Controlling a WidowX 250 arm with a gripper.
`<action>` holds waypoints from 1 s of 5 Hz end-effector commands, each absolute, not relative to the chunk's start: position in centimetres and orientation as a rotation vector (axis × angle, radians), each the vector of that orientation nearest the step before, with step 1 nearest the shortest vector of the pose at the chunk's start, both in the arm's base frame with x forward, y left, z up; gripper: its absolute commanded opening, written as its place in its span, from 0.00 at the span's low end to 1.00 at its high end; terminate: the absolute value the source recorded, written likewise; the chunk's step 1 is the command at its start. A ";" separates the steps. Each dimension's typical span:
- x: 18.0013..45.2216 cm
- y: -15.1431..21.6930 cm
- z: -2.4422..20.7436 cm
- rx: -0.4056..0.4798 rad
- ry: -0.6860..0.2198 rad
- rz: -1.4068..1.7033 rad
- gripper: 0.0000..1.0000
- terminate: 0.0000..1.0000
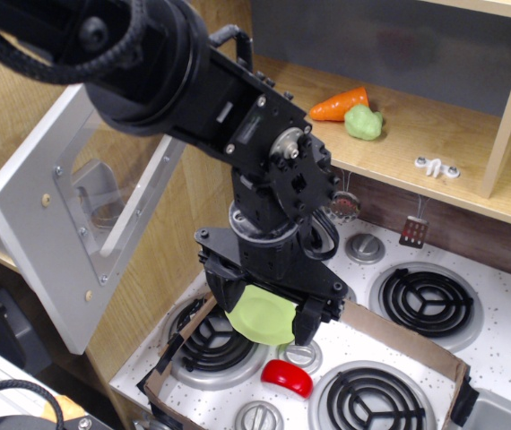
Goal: Close microwave
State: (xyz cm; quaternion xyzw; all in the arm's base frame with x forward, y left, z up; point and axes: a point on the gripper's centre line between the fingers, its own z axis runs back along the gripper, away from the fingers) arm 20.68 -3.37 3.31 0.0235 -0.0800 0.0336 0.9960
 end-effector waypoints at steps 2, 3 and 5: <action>20.3 -1.7 5.4 0.056 -0.189 -0.022 1.00 0.00; 22.1 -0.6 8.4 0.080 -0.180 -0.054 1.00 0.00; 21.2 1.7 13.4 0.182 -0.182 -0.059 1.00 0.00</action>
